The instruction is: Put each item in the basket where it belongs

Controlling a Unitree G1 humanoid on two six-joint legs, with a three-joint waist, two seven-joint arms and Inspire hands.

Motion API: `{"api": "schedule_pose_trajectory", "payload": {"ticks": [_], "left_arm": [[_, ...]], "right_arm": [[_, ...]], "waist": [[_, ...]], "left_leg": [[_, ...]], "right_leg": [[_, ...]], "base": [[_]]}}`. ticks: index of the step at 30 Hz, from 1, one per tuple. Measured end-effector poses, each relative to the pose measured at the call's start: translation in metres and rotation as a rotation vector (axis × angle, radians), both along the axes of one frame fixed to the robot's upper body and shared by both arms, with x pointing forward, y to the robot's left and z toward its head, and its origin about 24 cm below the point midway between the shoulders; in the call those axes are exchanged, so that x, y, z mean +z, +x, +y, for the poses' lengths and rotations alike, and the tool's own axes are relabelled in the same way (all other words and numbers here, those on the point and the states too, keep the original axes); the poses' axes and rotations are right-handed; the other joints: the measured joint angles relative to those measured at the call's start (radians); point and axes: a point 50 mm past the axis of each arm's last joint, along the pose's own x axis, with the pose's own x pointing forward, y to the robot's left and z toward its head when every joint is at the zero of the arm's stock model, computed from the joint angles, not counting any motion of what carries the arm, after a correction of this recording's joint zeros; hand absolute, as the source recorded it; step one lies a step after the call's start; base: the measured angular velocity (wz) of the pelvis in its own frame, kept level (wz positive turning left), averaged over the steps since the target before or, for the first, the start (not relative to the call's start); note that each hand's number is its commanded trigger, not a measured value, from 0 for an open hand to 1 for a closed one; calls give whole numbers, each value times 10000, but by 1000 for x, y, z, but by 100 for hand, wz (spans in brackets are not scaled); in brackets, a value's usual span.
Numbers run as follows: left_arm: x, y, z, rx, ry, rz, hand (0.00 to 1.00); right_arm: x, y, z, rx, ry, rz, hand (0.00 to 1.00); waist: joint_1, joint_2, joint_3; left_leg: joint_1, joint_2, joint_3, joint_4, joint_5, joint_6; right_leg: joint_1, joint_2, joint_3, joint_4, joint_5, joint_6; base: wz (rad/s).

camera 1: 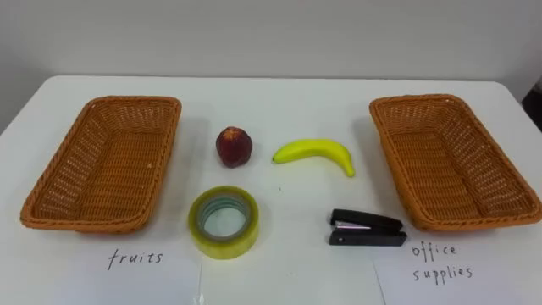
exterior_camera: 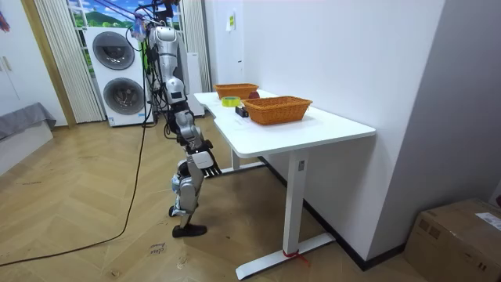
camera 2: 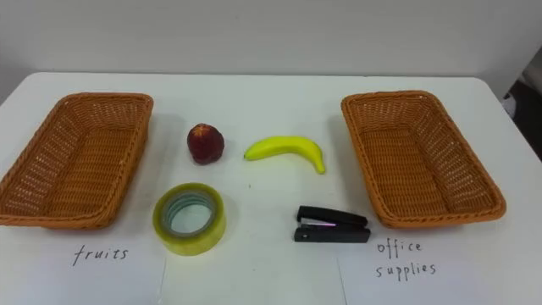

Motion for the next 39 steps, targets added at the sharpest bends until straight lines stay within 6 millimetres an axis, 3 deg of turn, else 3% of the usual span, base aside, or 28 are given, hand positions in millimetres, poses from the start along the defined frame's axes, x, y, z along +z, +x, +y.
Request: {"api": "schedule_pose_trajectory", "payload": {"ticks": [16,22,32,39], "left_arm": [[0,3,1,-32,211,-195,0],[0,-4,1,31,223,-17,0],[2,-14,6,309,484,256,0],[5,-18,17,1370,789,66,0]], "right_arm": [[0,0,-2,5,-135,-64,0],[-1,-9,-4,-788,-297,279,0],[0,-29,-17,-2681,-867,1062,0],[6,-42,-40,-6232,-1219,808,0]], "waist": [[3,113,-15],[-13,119,-10],[-249,-5,-18],[-526,-204,-5]], "left_leg": [[-71,6,23,-5,0,-1],[102,-7,27,-250,1,-1],[303,-3,31,-526,3,-1],[567,-18,33,-529,2,-1]], "right_leg": [[-126,25,153,3,1,-2],[-104,63,286,-13,1,2],[-98,120,439,1,1,2],[17,130,722,-4,-9,12]], "base": [[-2],[-5],[-3],[-11]]}}
